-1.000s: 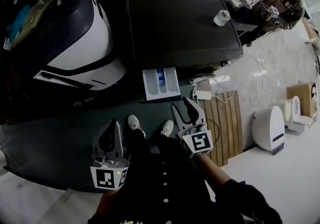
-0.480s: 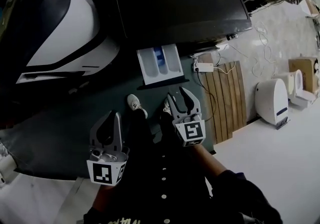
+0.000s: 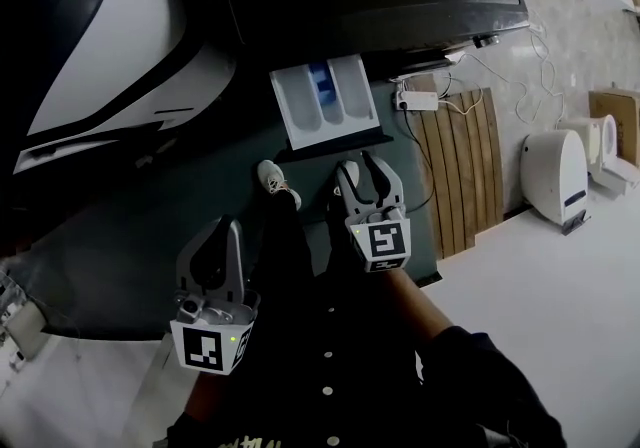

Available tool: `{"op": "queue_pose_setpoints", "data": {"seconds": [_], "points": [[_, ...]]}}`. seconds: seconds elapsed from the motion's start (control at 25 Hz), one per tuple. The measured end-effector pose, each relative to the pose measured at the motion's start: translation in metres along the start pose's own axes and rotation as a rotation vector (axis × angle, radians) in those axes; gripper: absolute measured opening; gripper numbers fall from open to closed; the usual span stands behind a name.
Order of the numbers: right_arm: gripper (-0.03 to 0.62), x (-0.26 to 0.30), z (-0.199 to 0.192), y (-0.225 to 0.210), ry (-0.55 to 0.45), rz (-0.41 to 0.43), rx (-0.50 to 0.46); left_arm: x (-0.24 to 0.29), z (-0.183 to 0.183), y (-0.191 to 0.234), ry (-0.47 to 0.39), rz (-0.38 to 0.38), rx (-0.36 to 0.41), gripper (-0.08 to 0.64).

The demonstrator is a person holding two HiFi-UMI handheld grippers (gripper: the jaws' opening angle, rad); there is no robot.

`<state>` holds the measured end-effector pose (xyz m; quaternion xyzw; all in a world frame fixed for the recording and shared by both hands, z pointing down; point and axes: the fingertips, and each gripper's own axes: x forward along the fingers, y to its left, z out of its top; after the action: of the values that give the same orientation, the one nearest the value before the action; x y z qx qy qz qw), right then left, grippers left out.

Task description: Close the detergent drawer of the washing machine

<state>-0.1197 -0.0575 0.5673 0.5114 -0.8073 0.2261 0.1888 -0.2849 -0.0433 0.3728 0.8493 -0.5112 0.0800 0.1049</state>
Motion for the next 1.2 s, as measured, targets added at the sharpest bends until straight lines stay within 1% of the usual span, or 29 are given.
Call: {"op": "queue_pose_setpoints", "data": {"seconds": [0.12, 0.32, 0.48, 0.72, 0.92, 1.04, 1.2], "points": [[0.190, 0.006, -0.005, -0.003, 0.007, -0.011, 0.009, 0.000, -0.006, 0.001, 0.017, 0.001, -0.009, 0.015], [0.190, 0.011, -0.007, -0.001, 0.009, -0.004, 0.009, 0.000, -0.013, 0.002, 0.035, 0.005, -0.026, 0.015], [0.190, 0.016, -0.009, 0.002, 0.011, 0.004, 0.002, 0.000, -0.016, 0.003, 0.032, 0.007, -0.035, 0.015], [0.193, 0.019, -0.009, -0.001, 0.010, -0.024, 0.022, -0.004, -0.017, 0.004, 0.037, 0.015, -0.040, 0.015], [0.201, 0.019, -0.009, -0.002, 0.026, -0.034, 0.004, -0.006, -0.016, 0.005, 0.036, 0.024, -0.044, 0.015], [0.204, 0.024, -0.006, -0.003, 0.024, -0.040, -0.031, -0.006, -0.015, 0.005, 0.030, 0.028, -0.049, 0.015], [0.202, 0.032, -0.001, -0.004, 0.019, -0.040, -0.022, -0.006, -0.015, 0.005, 0.032, 0.035, -0.054, 0.015]]}}
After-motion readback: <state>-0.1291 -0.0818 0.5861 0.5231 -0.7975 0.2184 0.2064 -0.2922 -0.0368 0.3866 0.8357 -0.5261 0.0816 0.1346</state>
